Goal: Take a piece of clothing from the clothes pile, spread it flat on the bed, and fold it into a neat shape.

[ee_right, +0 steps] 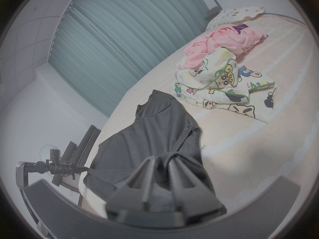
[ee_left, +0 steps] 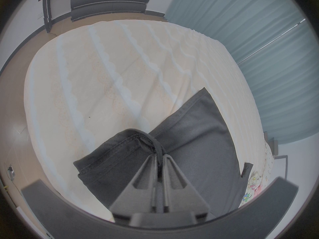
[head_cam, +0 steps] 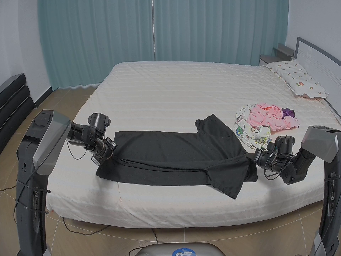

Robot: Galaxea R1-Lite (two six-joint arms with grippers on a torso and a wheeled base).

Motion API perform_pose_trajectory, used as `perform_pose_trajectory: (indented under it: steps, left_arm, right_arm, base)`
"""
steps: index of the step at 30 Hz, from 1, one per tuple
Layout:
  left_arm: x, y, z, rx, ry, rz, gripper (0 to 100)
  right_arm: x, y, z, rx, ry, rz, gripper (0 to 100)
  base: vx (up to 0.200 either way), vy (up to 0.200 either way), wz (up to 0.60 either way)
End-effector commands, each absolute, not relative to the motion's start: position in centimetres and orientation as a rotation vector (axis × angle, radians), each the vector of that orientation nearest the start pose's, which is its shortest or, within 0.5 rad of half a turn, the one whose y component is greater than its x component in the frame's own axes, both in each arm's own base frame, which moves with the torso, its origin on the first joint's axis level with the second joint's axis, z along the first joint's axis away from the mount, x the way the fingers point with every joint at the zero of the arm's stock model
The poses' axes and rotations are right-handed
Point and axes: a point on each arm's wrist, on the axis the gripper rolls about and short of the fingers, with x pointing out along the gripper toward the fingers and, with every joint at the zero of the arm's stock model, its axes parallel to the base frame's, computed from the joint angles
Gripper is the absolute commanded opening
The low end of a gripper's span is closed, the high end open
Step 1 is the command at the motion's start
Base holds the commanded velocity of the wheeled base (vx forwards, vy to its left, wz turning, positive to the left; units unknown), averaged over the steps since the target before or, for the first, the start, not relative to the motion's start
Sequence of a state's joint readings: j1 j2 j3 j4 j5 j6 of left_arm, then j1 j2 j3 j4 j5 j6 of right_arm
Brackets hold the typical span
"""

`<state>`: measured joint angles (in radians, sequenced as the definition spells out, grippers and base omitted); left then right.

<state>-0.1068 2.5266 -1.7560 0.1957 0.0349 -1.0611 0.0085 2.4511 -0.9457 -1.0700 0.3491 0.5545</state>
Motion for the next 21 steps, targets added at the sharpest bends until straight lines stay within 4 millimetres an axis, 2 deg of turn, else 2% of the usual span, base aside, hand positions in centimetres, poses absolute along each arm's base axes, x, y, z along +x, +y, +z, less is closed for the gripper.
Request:
perform_pose_trajectory:
  steps: [1, 5, 7, 8, 9, 10, 11, 12, 13, 14, 21]
  left_arm:
    - [48.0, -5.1, 1.6, -0.905, 0.910, 0.454, 100]
    - [47.6, -4.9, 1.8, -0.908, 0.941, 0.457, 100]
    - [47.1, -4.1, 3.7, -0.946, 0.961, 0.421, 100]
    - [47.0, -4.0, 3.8, -0.949, 0.963, 0.418, 100]
    - [46.5, -3.4, 5.0, -0.977, 0.986, 0.385, 100]
    - [46.5, -3.4, 5.0, -0.977, 0.986, 0.385, 100]
    - [45.7, -2.6, 6.7, -1.015, 0.995, 0.342, 100]
    - [45.3, -2.1, 7.3, -1.030, 0.992, 0.335, 100]
    - [45.3, -2.1, 7.3, -1.030, 0.992, 0.335, 100]
    - [44.5, -1.3, 8.0, -1.044, 0.987, 0.338, 100]
    - [42.1, 0.3, 8.4, -1.092, 1.020, 0.373, 100]
  right_arm:
    - [41.1, 1.4, -3.0, 0.636, 0.538, 0.209, 100]
    - [40.8, 1.0, -1.3, 0.683, 0.504, 0.196, 100]
    - [40.4, 0.2, -0.1, 0.718, 0.483, 0.172, 100]
    - [40.4, 0.2, -0.1, 0.719, 0.481, 0.171, 100]
    - [40.1, -0.2, 0.6, 0.741, 0.466, 0.149, 100]
    - [40.1, -0.2, 0.6, 0.741, 0.466, 0.149, 100]
    - [39.7, -0.5, 1.3, 0.785, 0.447, 0.104, 100]
    - [39.4, -0.6, 1.7, 0.814, 0.443, 0.077, 100]
    - [39.4, -0.6, 1.7, 0.814, 0.443, 0.077, 100]
    - [38.5, -0.5, 2.0, 0.857, 0.451, 0.048, 100]
    - [35.7, -0.2, 3.1, 1.034, 0.489, -0.009, 100]
  base:
    - [0.000, 0.000, 0.00]
    - [0.000, 0.000, 0.00]
    - [0.000, 0.000, 0.00]
    - [0.000, 0.000, 0.00]
    - [0.000, 0.000, 0.00]
    - [0.000, 0.000, 0.00]
    - [0.000, 0.000, 0.00]
    - [0.000, 0.000, 0.00]
    - [0.000, 0.000, 0.00]
    - [0.000, 0.000, 0.00]
    - [0.000, 0.000, 0.00]
